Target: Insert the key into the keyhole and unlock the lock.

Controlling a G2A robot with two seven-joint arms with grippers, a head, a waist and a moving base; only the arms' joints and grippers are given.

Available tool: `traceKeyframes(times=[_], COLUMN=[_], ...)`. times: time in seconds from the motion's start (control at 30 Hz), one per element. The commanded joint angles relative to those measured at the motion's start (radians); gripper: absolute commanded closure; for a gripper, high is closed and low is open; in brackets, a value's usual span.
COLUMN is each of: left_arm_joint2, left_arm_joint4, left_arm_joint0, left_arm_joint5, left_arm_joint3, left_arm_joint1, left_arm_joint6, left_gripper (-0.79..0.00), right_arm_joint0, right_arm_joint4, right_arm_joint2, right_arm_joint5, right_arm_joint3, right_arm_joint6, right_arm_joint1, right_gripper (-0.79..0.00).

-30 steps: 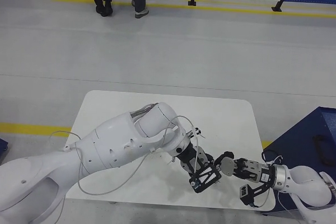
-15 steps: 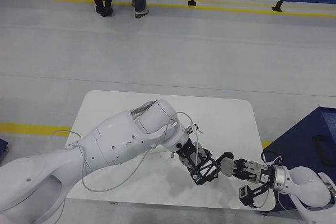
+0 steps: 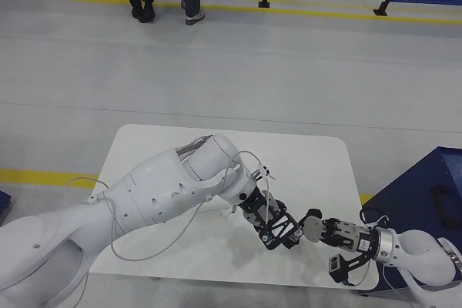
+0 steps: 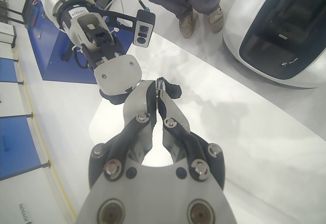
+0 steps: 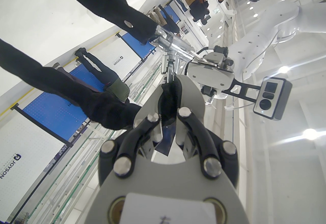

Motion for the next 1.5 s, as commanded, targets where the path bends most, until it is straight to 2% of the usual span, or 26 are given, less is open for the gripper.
traceKeyframes(times=[0.0, 0.13, 0.4, 0.57, 1.07, 1.47], left_arm_joint2=[0.0, 0.0, 0.0, 0.0, 0.0, 0.0], left_arm_joint4=[0.0, -0.005, 0.011, 0.027, 0.056, 0.087], left_arm_joint0=[-0.002, -0.02, -0.061, -0.063, -0.068, -0.063], left_arm_joint5=[0.0, 0.0, 0.0, 0.0, 0.0, 0.0], left_arm_joint3=[0.001, -0.023, -0.043, -0.044, -0.055, -0.039], left_arm_joint1=[0.003, 0.013, 0.058, 0.067, 0.049, 0.012], left_arm_joint6=[0.0, 0.0, 0.0, 0.0, 0.0, 0.0], left_gripper=[0.0, 0.0, 0.0, 0.0, 0.0, 0.0], right_arm_joint0=[-0.002, -0.001, 0.001, -0.002, -0.018, -0.029], right_arm_joint4=[0.0, 0.0, 0.0, 0.0, 0.0, 0.0], right_arm_joint2=[0.0, 0.001, 0.004, 0.01, 0.008, 0.007], right_arm_joint5=[-0.002, -0.016, -0.025, -0.022, -0.023, -0.024], right_arm_joint3=[-0.001, 0.005, 0.008, 0.003, -0.008, -0.012], right_arm_joint6=[0.001, 0.01, 0.029, 0.037, 0.052, 0.068], right_arm_joint1=[0.001, 0.004, 0.013, 0.02, 0.039, 0.054], right_gripper=[0.0, 0.0, 0.0, 0.0, 0.0, 0.0])
